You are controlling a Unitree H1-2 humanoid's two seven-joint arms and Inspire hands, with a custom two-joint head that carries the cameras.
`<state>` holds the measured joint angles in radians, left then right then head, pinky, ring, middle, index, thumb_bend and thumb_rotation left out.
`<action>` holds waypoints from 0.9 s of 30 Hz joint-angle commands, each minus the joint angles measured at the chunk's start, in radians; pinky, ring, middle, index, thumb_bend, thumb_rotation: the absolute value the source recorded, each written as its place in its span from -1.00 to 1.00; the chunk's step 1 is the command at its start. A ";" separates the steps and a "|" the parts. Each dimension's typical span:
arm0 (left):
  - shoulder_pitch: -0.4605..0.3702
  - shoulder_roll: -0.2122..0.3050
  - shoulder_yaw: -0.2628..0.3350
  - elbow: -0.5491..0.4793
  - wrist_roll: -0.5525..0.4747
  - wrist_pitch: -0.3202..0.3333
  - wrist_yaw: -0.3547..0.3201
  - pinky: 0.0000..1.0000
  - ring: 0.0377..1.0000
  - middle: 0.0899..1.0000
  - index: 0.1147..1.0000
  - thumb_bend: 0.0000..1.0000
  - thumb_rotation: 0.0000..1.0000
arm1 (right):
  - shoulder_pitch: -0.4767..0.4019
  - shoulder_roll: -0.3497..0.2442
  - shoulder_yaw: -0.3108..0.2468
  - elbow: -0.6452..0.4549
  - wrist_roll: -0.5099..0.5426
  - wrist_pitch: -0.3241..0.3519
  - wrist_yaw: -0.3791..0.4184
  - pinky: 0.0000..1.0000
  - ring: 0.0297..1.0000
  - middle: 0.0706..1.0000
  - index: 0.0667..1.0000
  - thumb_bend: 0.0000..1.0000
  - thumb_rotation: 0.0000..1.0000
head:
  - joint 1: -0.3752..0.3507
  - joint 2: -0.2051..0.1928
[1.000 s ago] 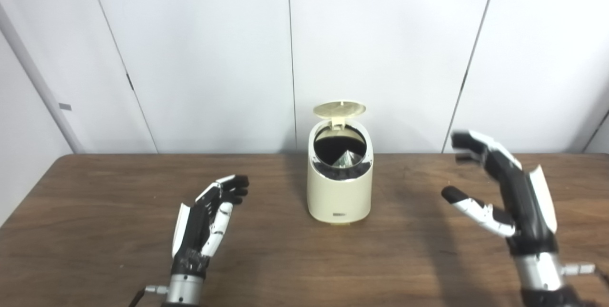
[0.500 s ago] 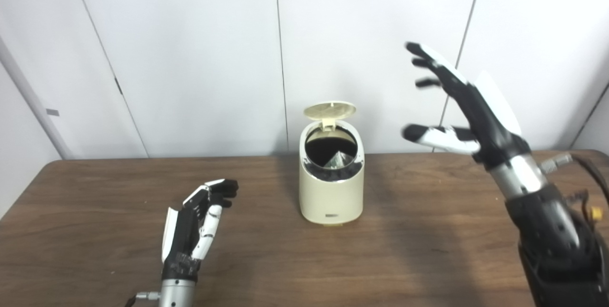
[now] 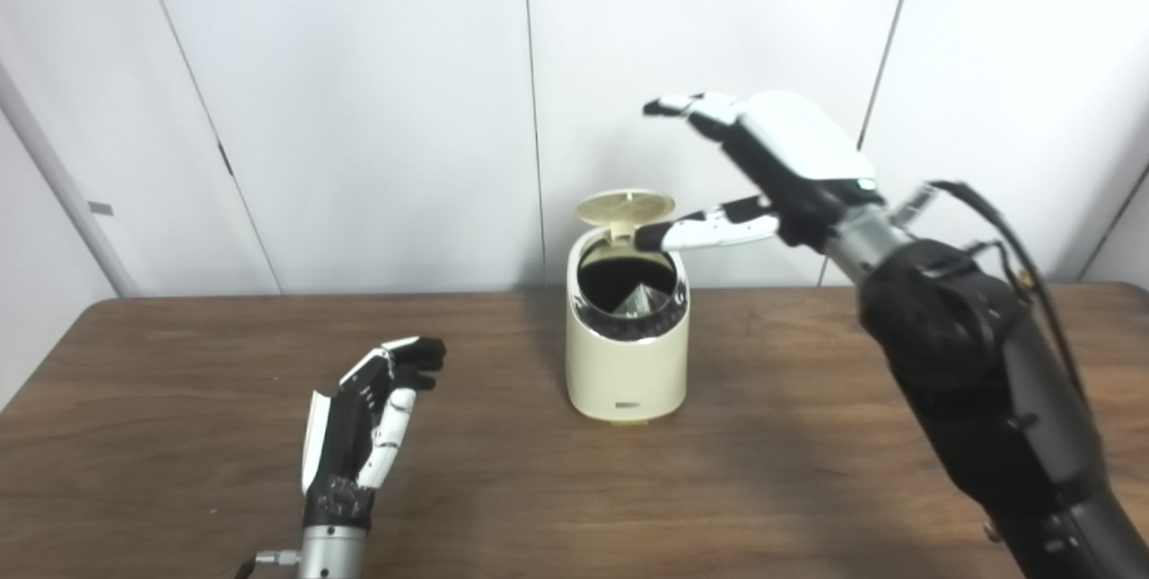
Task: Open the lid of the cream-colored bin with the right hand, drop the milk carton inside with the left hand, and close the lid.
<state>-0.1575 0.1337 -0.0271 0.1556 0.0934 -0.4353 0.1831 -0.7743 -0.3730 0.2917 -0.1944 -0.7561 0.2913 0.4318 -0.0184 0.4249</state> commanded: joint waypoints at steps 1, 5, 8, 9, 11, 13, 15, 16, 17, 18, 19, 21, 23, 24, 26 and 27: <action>0.024 0.001 -0.013 0.029 0.024 -0.035 0.015 0.24 0.33 0.31 0.27 0.00 0.63 | -0.068 0.003 -0.001 -0.003 -0.026 0.007 0.006 0.83 0.87 0.77 0.74 0.66 0.70 | 0.000 0.001; 0.020 0.008 -0.032 0.029 0.053 -0.035 0.045 0.21 0.31 0.29 0.24 -0.12 0.62 | -0.069 0.021 0.008 0.051 -0.016 -0.016 -0.005 0.87 0.86 0.77 0.72 0.63 0.68 | 0.010 -0.003; 0.022 0.009 -0.042 0.023 0.045 -0.035 0.048 0.21 0.30 0.27 0.23 -0.18 0.57 | -0.066 0.037 0.014 0.083 -0.027 -0.005 -0.007 0.85 0.86 0.76 0.72 0.62 0.67 | 0.010 -0.001; 0.022 0.010 -0.044 0.022 0.045 -0.035 0.050 0.21 0.30 0.27 0.22 -0.18 0.55 | -0.064 0.041 0.015 0.093 -0.030 -0.006 -0.012 0.84 0.83 0.74 0.70 0.61 0.66 | 0.010 -0.002; 0.025 0.008 -0.046 0.020 0.049 -0.034 0.056 0.21 0.30 0.27 0.22 -0.16 0.54 | -0.059 0.045 0.016 0.113 -0.032 -0.011 -0.018 0.87 0.83 0.75 0.70 0.61 0.66 | 0.012 -0.002; 0.027 0.008 -0.048 0.018 0.057 -0.035 0.063 0.20 0.30 0.26 0.22 -0.16 0.53 | -0.052 0.049 0.012 0.125 -0.028 -0.008 -0.022 0.90 0.84 0.75 0.70 0.60 0.66 | 0.014 -0.001; 0.026 0.011 -0.052 0.018 0.065 -0.034 0.070 0.20 0.28 0.25 0.21 -0.17 0.53 | -0.045 0.054 0.008 0.127 -0.029 0.002 -0.022 0.94 0.86 0.73 0.67 0.62 0.66 | 0.014 0.000; 0.025 0.015 -0.056 0.018 0.068 -0.035 0.073 0.19 0.28 0.25 0.21 -0.19 0.53 | -0.042 0.054 0.008 0.125 -0.030 0.008 -0.019 0.95 0.86 0.72 0.66 0.62 0.66 | 0.012 0.001; 0.024 0.017 -0.058 0.019 0.070 -0.034 0.076 0.18 0.27 0.25 0.21 -0.22 0.54 | -0.040 0.054 0.009 0.124 -0.032 0.010 -0.018 0.96 0.86 0.72 0.65 0.62 0.68 | 0.009 0.001; 0.023 0.018 -0.060 0.020 0.070 -0.035 0.078 0.17 0.26 0.24 0.20 -0.22 0.54 | -0.038 0.055 0.010 0.123 -0.032 0.010 -0.017 0.97 0.86 0.71 0.63 0.63 0.70 | 0.009 0.001; 0.023 0.019 -0.061 0.021 0.073 -0.034 0.082 0.16 0.26 0.24 0.20 -0.22 0.54 | -0.036 0.055 0.010 0.123 -0.033 0.012 -0.017 0.99 0.85 0.70 0.63 0.64 0.71 | 0.008 0.000; 0.021 0.019 -0.063 0.024 0.077 -0.034 0.089 0.15 0.25 0.23 0.19 -0.22 0.54 | -0.032 0.056 0.012 0.118 -0.035 0.021 -0.015 1.00 0.86 0.72 0.61 0.65 0.72 | 0.008 -0.001; 0.021 0.020 -0.066 0.024 0.077 -0.034 0.092 0.15 0.25 0.23 0.19 -0.23 0.54 | -0.030 0.055 0.012 0.113 -0.035 0.027 -0.012 1.00 0.85 0.71 0.60 0.67 0.73 | 0.009 -0.001; 0.021 0.021 -0.067 0.024 0.072 -0.034 0.089 0.15 0.25 0.23 0.19 -0.23 0.53 | -0.027 0.053 0.011 0.107 -0.034 0.030 -0.009 1.00 0.85 0.71 0.60 0.67 0.74 | 0.009 -0.001; 0.019 0.024 -0.071 0.025 0.068 -0.034 0.089 0.16 0.26 0.24 0.20 -0.24 0.52 | -0.023 0.050 0.010 0.099 -0.036 0.032 -0.008 1.00 0.83 0.68 0.58 0.66 0.74 | 0.009 0.001; 0.017 0.025 -0.072 0.027 0.071 -0.034 0.091 0.17 0.26 0.24 0.20 -0.25 0.51 | -0.022 0.048 0.010 0.095 -0.038 0.032 -0.008 1.00 0.81 0.66 0.57 0.66 0.74 | 0.007 0.002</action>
<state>-0.1634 0.1551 -0.0882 0.1531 0.1466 -0.4354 0.2640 -0.7639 -0.3200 0.3158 -0.0633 -0.7800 0.3173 0.4439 -0.0107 0.4264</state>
